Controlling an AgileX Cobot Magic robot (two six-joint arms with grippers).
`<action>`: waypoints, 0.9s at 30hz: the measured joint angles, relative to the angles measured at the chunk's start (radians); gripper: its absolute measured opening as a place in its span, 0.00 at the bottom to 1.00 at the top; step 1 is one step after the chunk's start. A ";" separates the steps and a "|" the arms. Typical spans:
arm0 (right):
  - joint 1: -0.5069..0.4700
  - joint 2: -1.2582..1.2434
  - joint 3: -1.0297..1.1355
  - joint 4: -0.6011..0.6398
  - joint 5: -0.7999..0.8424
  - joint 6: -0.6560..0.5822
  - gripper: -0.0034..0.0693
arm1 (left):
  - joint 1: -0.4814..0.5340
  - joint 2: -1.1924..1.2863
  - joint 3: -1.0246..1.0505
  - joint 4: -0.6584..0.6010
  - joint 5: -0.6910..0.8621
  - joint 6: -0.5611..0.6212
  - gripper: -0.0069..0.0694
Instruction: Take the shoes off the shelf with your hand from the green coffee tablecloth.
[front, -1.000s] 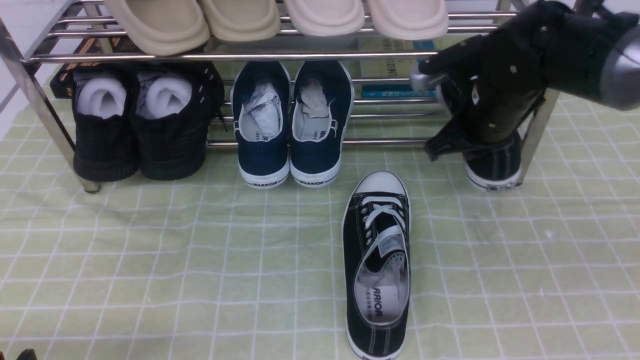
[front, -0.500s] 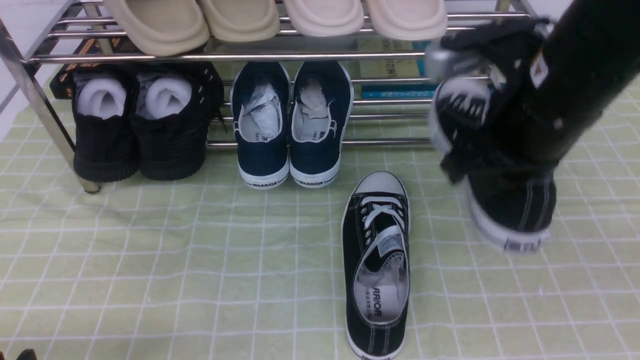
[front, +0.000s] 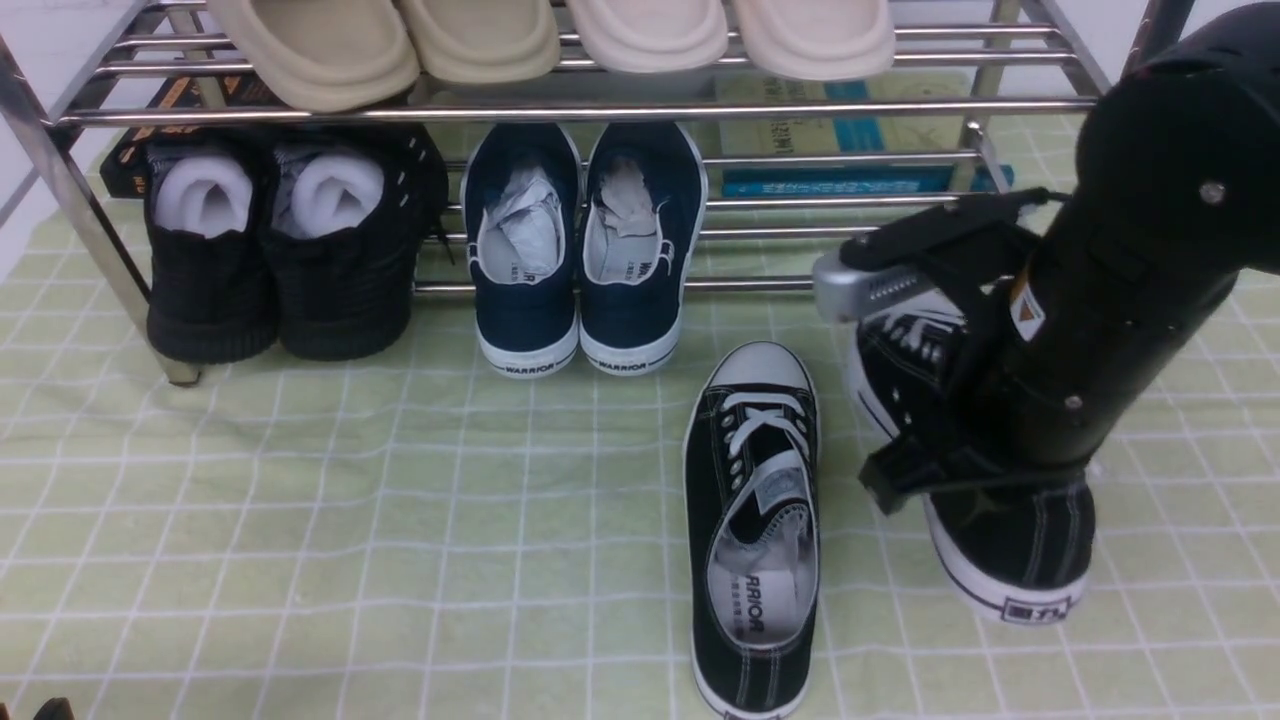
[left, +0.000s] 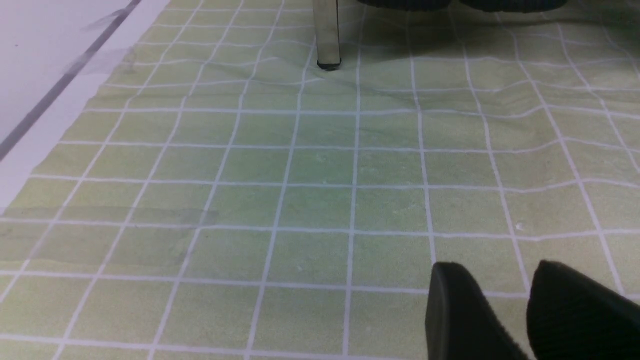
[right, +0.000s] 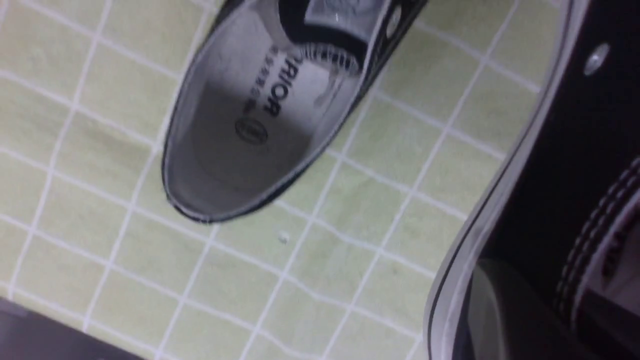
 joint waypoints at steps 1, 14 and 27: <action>0.000 0.001 0.000 0.000 -0.003 0.000 0.07 | 0.000 0.000 0.000 0.000 0.000 0.000 0.41; 0.000 0.082 0.000 -0.112 -0.063 0.145 0.08 | 0.000 -0.001 0.000 0.000 0.000 0.000 0.41; 0.004 0.214 0.000 -0.070 -0.115 0.212 0.09 | 0.000 -0.001 0.000 0.000 0.000 0.000 0.41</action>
